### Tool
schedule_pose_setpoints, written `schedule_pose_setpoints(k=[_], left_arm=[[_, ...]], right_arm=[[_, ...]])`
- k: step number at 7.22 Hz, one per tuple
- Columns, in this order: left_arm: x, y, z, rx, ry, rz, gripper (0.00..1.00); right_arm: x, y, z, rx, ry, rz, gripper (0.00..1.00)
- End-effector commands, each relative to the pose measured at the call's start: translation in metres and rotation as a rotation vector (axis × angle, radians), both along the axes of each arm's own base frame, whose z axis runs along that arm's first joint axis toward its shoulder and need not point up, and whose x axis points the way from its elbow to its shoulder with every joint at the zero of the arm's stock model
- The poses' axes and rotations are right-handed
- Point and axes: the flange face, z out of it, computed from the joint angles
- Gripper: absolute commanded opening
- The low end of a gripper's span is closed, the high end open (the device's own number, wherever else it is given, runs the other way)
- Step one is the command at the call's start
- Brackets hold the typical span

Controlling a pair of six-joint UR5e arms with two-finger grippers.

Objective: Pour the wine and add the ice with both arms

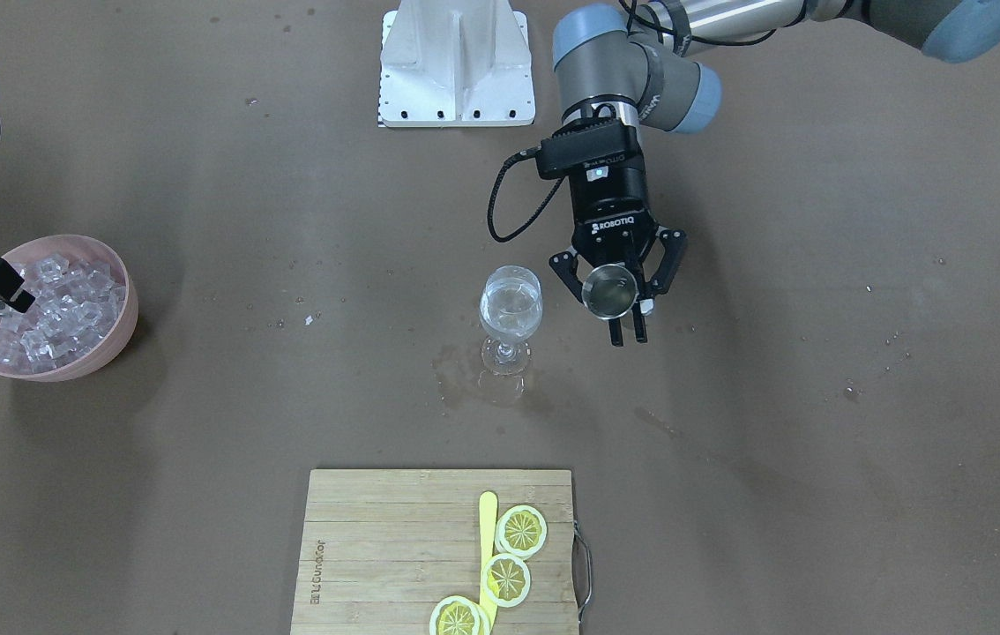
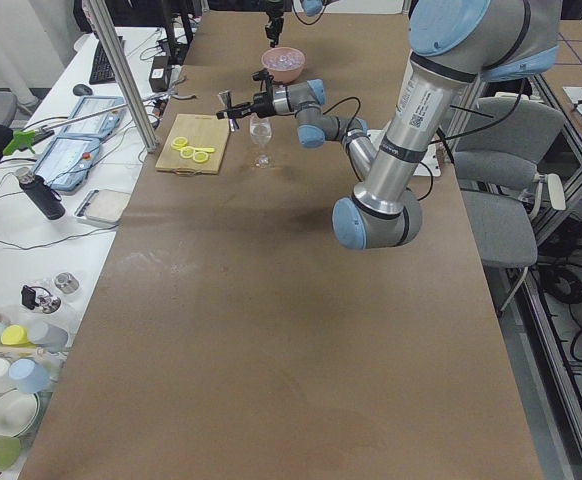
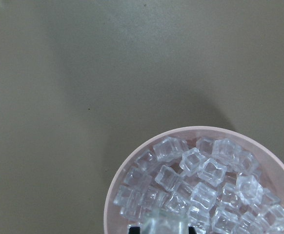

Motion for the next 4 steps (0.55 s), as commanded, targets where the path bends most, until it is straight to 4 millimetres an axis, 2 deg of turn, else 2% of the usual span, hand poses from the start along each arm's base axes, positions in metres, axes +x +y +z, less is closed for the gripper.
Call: schedule_pose_setpoints(k=[1, 3, 4], left_arm=[[0.021, 0.016, -0.008, -0.013, -0.093, -0.017, 0.00], [0.025, 0.020, -0.010, -0.007, -0.141, -0.033, 0.00], [0.034, 0.032, -0.011, 0.012, -0.180, -0.039, 0.00]], right_arm=[[0.003, 0.001, -0.036, -0.009, 0.018, 0.004, 0.33], [-0.014, -0.014, -0.070, 0.019, 0.059, 0.011, 0.33], [-0.014, -0.012, -0.075, 0.031, 0.057, 0.009, 0.33]])
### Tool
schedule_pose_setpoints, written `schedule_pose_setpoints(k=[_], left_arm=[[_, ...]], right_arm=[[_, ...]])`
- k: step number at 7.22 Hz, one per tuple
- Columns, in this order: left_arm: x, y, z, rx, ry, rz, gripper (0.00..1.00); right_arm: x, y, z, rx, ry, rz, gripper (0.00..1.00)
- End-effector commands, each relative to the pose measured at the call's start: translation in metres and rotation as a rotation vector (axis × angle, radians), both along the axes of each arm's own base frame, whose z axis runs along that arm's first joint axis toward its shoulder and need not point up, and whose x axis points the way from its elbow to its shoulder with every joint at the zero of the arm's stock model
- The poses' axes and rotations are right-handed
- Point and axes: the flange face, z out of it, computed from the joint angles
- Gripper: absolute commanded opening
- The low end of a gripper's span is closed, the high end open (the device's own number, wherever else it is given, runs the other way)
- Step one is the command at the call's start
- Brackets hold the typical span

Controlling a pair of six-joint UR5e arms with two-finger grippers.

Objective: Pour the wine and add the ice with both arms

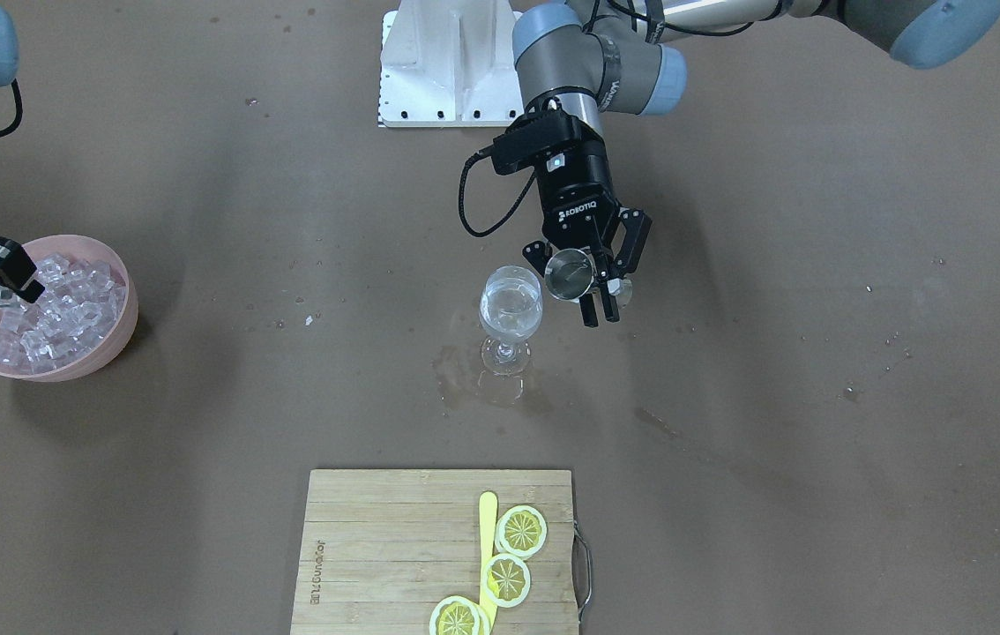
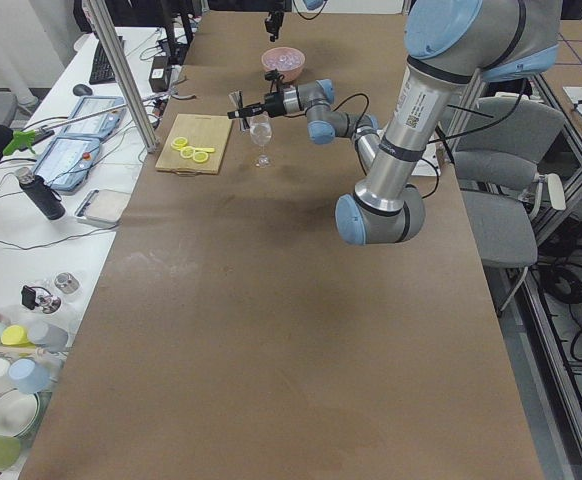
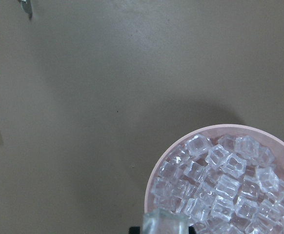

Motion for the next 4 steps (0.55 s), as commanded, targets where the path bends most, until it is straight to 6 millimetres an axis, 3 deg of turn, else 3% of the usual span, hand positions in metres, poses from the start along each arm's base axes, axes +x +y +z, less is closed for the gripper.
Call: schedule_pose_setpoints(k=[1, 4], left_arm=[[0.010, 0.015, -0.001, 0.023, -0.085, -0.021, 0.00], [0.024, 0.034, 0.009, 0.056, -0.171, -0.052, 0.00]], right_arm=[[-0.005, 0.000, -0.011, 0.015, 0.007, -0.003, 0.33], [-0.010, 0.007, -0.011, 0.025, 0.028, -0.004, 0.33]])
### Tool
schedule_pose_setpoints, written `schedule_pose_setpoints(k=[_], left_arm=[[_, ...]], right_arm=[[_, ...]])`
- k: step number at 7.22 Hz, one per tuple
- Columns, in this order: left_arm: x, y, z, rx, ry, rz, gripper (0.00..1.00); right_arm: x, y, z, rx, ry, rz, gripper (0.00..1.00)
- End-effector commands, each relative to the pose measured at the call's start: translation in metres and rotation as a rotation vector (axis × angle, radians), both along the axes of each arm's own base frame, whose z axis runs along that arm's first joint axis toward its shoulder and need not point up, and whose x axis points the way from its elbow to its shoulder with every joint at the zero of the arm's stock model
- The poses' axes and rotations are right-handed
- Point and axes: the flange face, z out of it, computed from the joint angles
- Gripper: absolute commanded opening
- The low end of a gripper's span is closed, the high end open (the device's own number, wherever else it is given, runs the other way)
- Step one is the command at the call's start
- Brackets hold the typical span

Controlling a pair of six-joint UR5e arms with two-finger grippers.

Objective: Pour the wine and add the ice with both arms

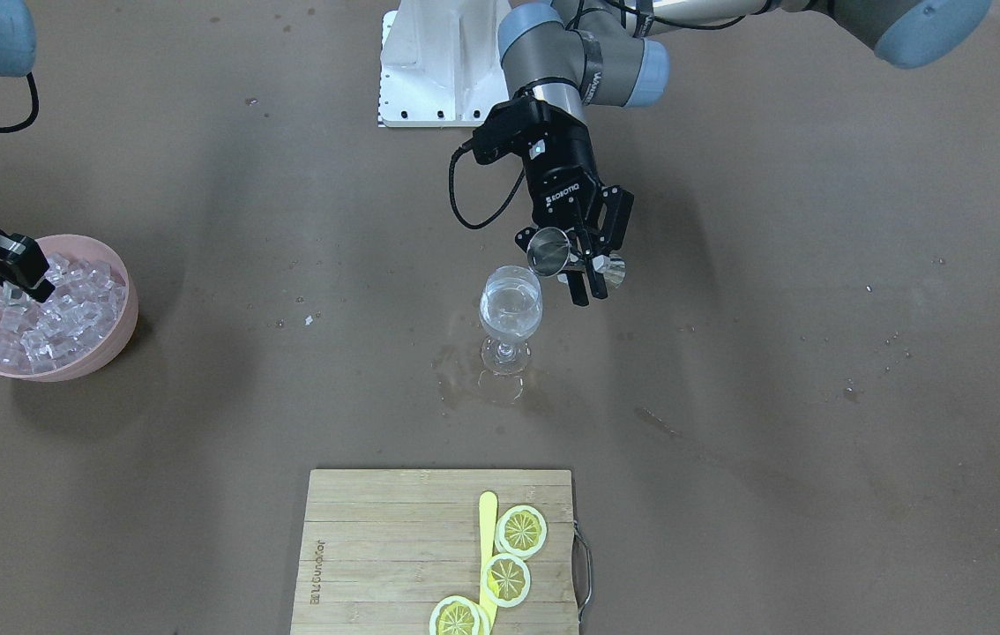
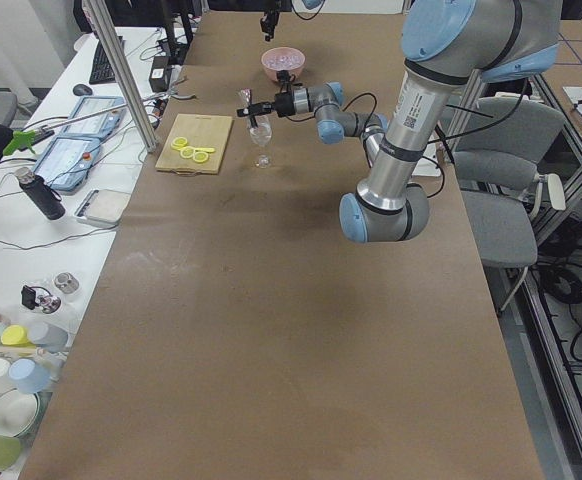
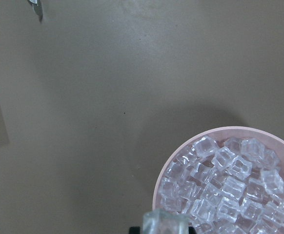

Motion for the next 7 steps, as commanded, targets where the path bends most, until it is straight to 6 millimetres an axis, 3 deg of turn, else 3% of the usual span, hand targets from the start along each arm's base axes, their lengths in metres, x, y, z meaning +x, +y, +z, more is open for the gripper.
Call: schedule_pose_setpoints(k=[1, 5, 7], left_arm=[[0.015, 0.014, 0.011, 0.025, -0.055, -0.026, 0.00], [0.037, 0.012, 0.041, 0.035, -0.181, -0.075, 0.00], [0.036, 0.013, 0.040, 0.041, -0.239, -0.083, 0.00]], right_arm=[[-0.007, 0.009, -0.004, 0.002, 0.007, -0.009, 0.33], [-0.018, 0.035, -0.025, 0.002, 0.026, -0.041, 0.33], [-0.019, 0.041, -0.031, 0.010, 0.021, -0.046, 0.33]])
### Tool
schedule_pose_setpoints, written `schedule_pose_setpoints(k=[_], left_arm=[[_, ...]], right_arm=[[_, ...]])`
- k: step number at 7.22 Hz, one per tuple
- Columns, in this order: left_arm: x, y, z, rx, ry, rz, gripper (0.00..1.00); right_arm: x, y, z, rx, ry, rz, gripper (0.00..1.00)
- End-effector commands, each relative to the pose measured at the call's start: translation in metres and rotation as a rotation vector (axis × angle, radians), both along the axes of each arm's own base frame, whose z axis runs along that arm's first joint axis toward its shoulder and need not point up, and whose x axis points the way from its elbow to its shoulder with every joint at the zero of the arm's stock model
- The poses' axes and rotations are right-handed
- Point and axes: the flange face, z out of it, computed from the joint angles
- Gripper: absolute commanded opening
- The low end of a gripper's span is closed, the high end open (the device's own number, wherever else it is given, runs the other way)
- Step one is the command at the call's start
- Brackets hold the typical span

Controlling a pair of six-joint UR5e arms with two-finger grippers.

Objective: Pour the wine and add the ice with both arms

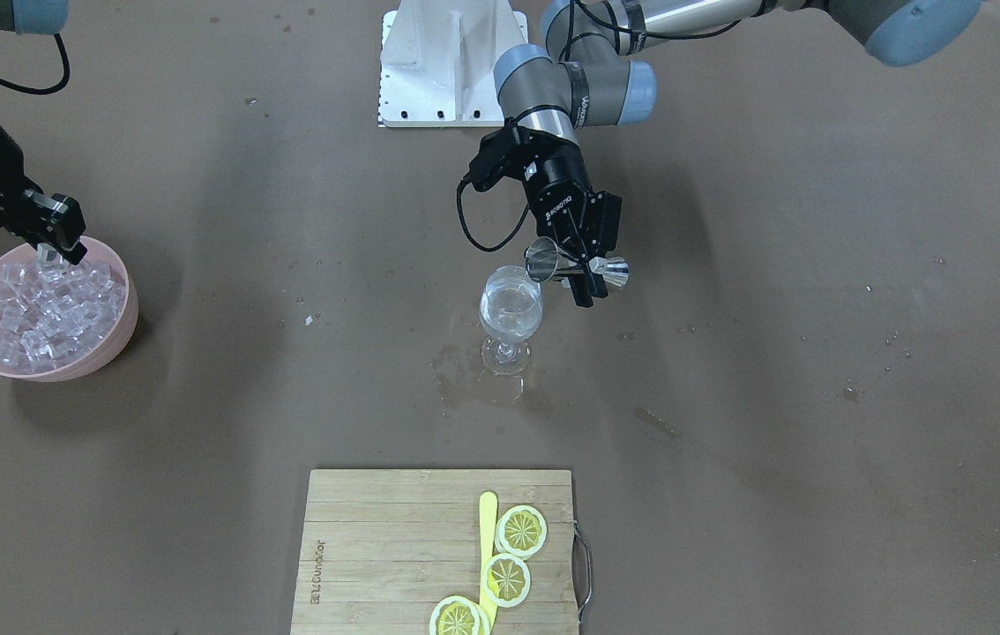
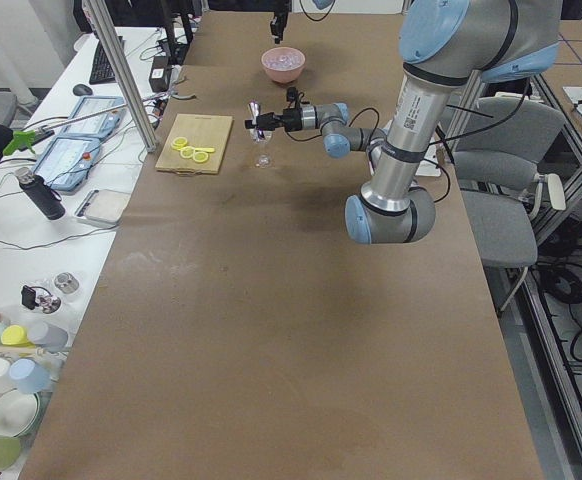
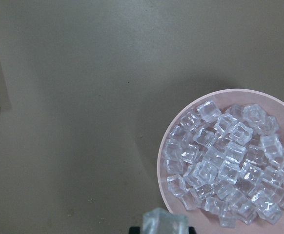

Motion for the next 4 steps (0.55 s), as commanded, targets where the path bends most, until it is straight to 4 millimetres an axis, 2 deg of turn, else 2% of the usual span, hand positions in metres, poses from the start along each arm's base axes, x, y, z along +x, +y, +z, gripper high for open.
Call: schedule_pose_setpoints(k=[1, 4], left_arm=[[-0.0012, -0.0005, -0.0001, 0.005, -0.067, -0.013, 0.00], [-0.0026, 0.0012, -0.0082, 0.022, -0.139, -0.039, 0.00]], right_arm=[[-0.0016, 0.0113, -0.0114, 0.000, 0.004, -0.009, 0.33], [0.0010, 0.0139, -0.0144, 0.005, 0.014, -0.006, 0.33]])
